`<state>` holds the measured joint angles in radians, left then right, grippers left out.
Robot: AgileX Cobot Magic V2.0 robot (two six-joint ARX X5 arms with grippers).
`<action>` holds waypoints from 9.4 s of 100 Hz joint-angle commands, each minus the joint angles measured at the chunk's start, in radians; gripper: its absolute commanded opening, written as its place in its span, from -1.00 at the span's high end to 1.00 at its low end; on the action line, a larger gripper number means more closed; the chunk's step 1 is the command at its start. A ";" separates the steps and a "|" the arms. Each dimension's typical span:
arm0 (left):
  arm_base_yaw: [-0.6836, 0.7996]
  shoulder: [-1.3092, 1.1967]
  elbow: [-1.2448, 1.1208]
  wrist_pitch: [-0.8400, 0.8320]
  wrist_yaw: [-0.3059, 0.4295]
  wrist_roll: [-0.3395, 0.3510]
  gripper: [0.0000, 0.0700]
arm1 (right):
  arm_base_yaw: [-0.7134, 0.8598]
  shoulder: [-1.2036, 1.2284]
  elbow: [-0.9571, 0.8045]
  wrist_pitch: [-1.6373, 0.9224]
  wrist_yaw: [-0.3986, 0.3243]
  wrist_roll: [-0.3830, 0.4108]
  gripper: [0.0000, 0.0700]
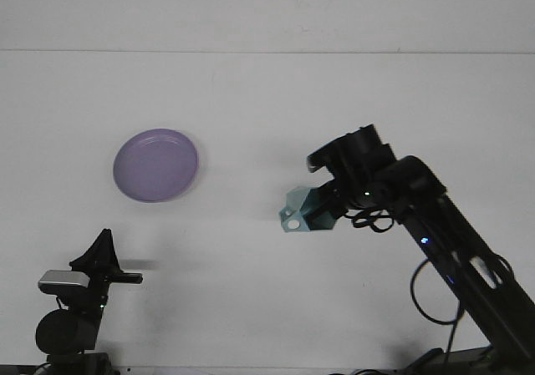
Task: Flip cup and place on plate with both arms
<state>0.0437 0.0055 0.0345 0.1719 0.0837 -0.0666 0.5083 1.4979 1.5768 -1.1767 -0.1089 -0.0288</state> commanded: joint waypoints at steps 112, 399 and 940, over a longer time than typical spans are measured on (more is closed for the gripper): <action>0.002 -0.001 0.032 0.010 0.019 -0.186 0.97 | 0.062 0.221 0.161 -0.134 0.003 -0.049 0.08; -0.817 2.073 1.858 -1.186 0.173 0.245 0.97 | -0.072 -1.270 -0.902 0.518 0.239 0.063 1.00; 0.005 -0.002 -0.020 0.038 -0.010 0.047 0.96 | -0.072 -1.170 -1.160 1.072 0.240 -0.013 1.00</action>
<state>0.0479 0.0036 0.0341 0.1951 0.0761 -0.0143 0.4316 0.3267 0.4137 -0.1143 0.1307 -0.0372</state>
